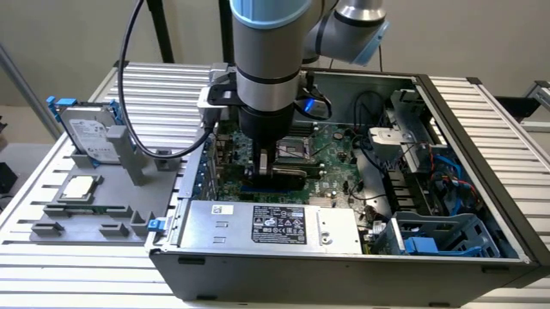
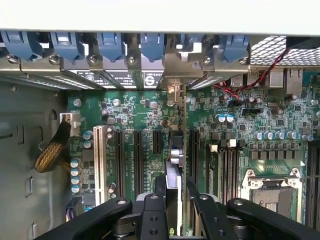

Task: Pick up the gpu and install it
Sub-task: 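Insert the gpu into the slot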

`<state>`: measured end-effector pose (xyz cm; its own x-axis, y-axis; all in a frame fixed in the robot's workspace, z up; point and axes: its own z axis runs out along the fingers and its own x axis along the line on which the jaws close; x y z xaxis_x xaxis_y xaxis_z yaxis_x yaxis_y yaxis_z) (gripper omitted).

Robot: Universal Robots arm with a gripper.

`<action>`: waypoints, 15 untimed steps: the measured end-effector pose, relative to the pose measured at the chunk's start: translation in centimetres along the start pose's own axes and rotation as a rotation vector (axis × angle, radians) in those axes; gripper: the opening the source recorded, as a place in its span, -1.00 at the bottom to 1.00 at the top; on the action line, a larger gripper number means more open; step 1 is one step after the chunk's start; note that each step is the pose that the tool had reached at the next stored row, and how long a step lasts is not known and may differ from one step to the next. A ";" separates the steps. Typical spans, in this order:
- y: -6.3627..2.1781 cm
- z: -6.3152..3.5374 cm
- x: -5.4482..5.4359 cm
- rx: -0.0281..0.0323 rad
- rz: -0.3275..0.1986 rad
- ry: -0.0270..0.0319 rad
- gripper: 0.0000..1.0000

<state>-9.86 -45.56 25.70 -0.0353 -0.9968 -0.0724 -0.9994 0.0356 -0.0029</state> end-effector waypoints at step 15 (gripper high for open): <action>0.05 0.56 -0.1 0.0000 0.000 0.0005 -1.00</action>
<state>-9.90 -45.42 25.15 -0.0351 -0.9968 -0.0718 -0.9994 0.0354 -0.0030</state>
